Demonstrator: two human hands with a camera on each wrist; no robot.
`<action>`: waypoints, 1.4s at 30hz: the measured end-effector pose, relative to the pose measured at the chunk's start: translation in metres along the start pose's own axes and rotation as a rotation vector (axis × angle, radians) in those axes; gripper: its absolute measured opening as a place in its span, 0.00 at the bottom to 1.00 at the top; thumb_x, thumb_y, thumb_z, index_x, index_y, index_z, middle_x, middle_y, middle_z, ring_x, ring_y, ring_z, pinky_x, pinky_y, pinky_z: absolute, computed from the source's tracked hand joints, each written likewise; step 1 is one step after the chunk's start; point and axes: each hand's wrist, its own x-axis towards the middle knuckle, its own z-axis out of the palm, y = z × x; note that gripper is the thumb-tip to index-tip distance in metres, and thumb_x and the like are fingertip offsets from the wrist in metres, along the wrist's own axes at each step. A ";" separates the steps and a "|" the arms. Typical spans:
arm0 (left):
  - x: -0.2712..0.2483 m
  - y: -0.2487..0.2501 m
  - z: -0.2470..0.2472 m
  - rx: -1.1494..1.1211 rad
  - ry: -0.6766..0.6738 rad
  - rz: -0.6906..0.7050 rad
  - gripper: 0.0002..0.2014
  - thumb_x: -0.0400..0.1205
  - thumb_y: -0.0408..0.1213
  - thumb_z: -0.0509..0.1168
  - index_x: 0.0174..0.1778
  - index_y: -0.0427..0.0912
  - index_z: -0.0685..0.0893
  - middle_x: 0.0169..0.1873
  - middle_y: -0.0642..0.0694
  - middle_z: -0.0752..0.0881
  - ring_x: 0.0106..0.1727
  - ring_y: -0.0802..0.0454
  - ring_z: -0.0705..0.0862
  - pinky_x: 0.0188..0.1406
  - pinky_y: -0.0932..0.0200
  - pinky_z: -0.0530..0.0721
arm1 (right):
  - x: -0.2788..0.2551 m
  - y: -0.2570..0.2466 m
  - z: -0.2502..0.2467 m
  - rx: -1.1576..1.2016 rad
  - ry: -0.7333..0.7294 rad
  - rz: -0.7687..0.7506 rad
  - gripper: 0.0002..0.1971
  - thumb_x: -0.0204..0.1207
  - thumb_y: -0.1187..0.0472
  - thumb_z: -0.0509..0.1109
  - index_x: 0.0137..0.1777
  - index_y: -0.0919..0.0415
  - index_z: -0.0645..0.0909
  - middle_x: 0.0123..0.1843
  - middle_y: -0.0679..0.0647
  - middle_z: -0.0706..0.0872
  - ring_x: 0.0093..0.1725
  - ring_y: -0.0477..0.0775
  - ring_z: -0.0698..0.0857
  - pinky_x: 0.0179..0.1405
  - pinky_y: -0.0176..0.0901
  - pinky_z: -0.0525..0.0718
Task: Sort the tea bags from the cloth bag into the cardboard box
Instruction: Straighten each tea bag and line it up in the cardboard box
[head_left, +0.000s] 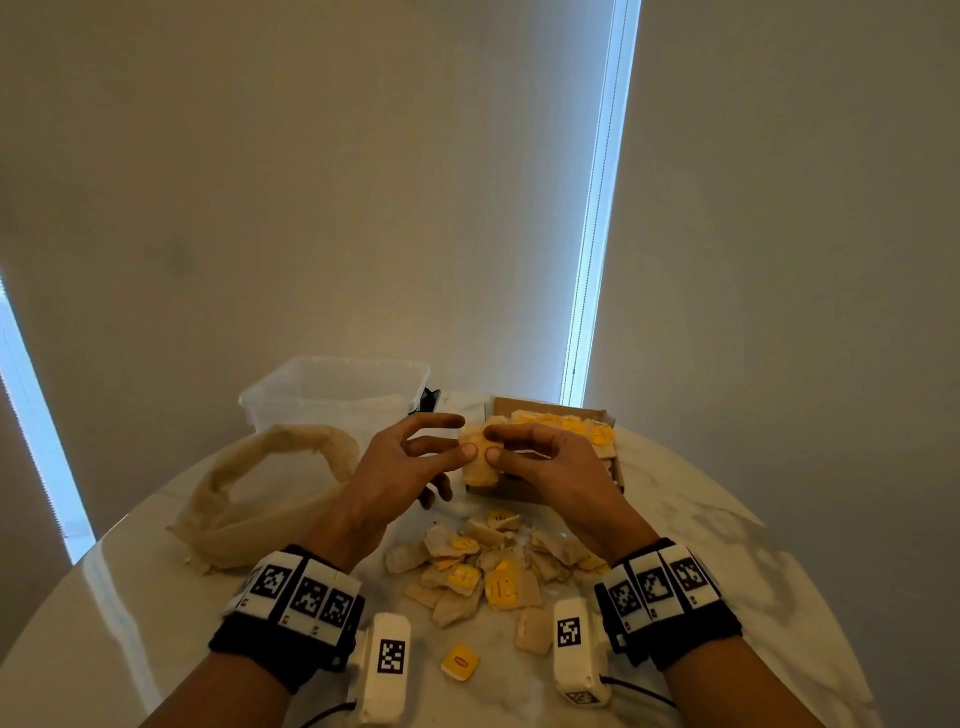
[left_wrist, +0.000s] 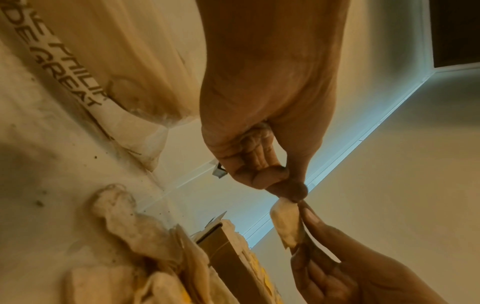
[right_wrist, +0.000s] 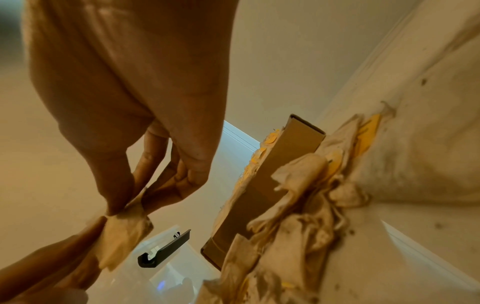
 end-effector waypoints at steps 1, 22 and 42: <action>0.000 0.000 0.000 0.005 -0.004 0.002 0.20 0.80 0.41 0.81 0.68 0.51 0.88 0.52 0.46 0.95 0.33 0.46 0.89 0.27 0.58 0.84 | -0.001 -0.002 0.000 0.012 -0.025 0.006 0.16 0.80 0.67 0.81 0.67 0.57 0.92 0.61 0.54 0.95 0.59 0.56 0.95 0.61 0.54 0.94; 0.006 -0.006 -0.010 0.412 -0.117 0.091 0.18 0.74 0.63 0.79 0.59 0.65 0.92 0.62 0.57 0.88 0.37 0.48 0.93 0.26 0.62 0.81 | -0.007 -0.007 -0.002 -0.172 0.009 -0.031 0.11 0.77 0.58 0.85 0.58 0.57 0.95 0.50 0.51 0.96 0.47 0.42 0.95 0.40 0.28 0.88; 0.014 -0.008 -0.016 0.434 -0.116 0.138 0.13 0.78 0.57 0.78 0.51 0.53 0.97 0.45 0.56 0.95 0.31 0.62 0.88 0.42 0.60 0.81 | 0.006 -0.034 -0.023 -0.526 -0.069 -0.082 0.10 0.77 0.51 0.84 0.57 0.45 0.91 0.53 0.40 0.94 0.55 0.39 0.91 0.58 0.39 0.90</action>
